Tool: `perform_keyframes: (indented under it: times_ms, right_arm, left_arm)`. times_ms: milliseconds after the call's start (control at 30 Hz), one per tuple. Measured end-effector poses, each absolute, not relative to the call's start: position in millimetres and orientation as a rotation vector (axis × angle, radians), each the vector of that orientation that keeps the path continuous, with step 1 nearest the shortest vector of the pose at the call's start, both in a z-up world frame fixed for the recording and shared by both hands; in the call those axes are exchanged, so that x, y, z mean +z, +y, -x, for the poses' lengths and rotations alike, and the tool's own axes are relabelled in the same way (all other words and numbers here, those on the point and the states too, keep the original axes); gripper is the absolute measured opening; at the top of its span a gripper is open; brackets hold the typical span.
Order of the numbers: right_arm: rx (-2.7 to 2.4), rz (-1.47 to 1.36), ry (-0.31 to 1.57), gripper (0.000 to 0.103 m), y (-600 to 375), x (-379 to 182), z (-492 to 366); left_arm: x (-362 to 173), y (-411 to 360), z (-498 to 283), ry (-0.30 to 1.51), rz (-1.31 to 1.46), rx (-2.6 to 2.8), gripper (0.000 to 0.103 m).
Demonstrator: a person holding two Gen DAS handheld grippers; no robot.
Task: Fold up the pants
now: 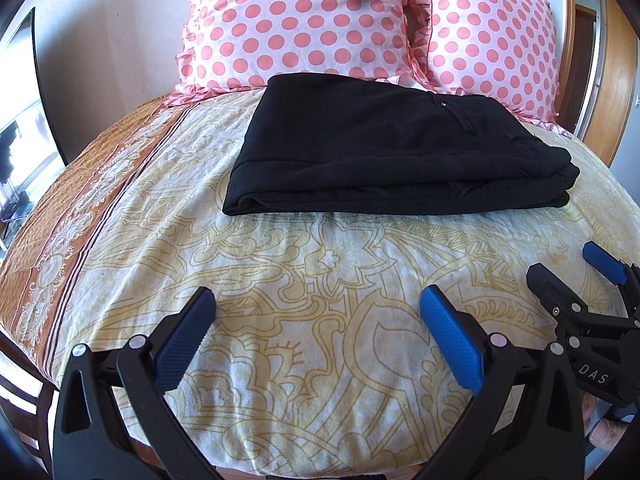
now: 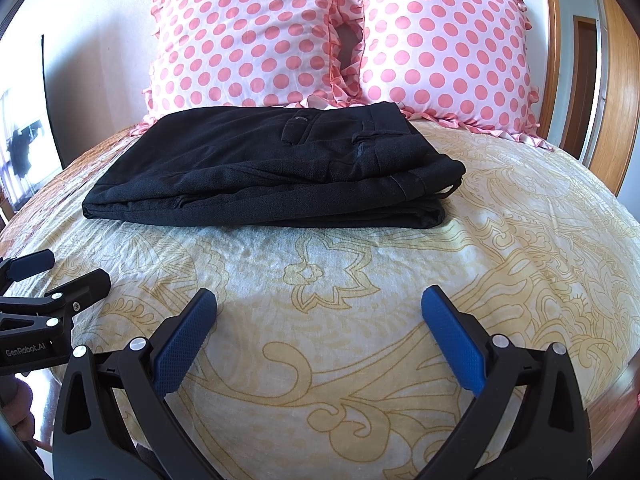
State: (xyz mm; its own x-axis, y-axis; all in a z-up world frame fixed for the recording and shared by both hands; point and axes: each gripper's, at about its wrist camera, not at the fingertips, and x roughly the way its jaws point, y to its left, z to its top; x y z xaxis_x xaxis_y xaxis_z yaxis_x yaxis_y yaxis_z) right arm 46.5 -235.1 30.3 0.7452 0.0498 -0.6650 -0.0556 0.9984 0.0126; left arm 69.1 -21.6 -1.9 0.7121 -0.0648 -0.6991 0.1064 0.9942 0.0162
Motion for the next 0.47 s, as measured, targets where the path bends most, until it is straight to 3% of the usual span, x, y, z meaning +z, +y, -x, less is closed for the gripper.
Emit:
perform_keyframes:
  times_ms: [467]
  right_arm:
    - [0.058,0.008,0.728,0.102,-235.0,29.8,-46.3]
  left_arm:
    - [-2.2,-20.8,-69.0,0.772,-0.056,-0.096,0.101]
